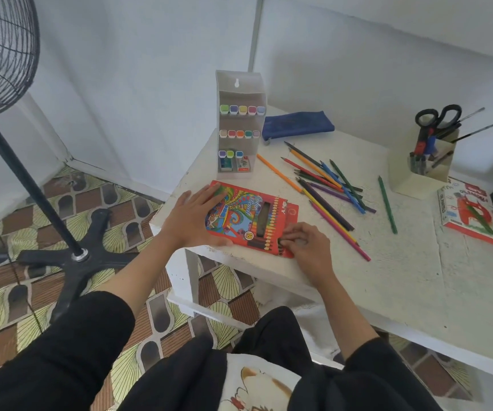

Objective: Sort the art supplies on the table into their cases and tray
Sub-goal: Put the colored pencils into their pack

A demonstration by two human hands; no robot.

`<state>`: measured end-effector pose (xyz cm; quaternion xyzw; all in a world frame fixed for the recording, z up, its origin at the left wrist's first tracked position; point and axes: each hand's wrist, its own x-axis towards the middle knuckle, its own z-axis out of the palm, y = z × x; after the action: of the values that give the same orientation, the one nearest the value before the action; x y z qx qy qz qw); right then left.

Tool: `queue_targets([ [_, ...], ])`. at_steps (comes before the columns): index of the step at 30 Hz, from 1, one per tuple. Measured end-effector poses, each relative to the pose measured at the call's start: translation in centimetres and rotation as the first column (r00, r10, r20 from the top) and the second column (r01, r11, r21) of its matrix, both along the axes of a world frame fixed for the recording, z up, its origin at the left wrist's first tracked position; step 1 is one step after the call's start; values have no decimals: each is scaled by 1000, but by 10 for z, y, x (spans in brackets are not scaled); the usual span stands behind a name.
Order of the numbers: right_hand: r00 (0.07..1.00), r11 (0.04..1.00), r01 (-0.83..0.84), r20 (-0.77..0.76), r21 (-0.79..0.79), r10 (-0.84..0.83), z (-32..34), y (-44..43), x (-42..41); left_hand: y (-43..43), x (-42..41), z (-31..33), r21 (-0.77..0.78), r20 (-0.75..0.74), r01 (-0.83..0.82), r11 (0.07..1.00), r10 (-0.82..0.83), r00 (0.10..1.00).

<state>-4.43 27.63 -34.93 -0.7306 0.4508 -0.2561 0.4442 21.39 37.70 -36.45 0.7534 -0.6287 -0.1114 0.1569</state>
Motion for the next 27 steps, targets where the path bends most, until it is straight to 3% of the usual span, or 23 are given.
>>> queue_targets([
  [6,998,997,-48,-38,-55,46,-3,-1,-2,0,0,-1,0,-1,-1,1000,1,1000],
  [12,996,994,20,-80,-106,-29,-5,-9,-7,0,1,-2,-3,1,-2,1000,2,1000],
  [17,969,872,169,-82,-460,-232,4,-28,-40,-1,2,-3,-18,-7,-9,1000,9,1000],
  [19,946,831,194,-126,-521,-300,5,-37,-55,-1,2,-4,-23,-9,-7,1000,6,1000],
  [24,895,846,246,-225,-472,-386,5,-50,-85,-2,3,-4,-45,-8,-6,999,6,1000],
  [27,900,874,219,-256,-433,-353,4,-52,-87,-1,4,-3,-51,-9,-10,999,9,1000],
])
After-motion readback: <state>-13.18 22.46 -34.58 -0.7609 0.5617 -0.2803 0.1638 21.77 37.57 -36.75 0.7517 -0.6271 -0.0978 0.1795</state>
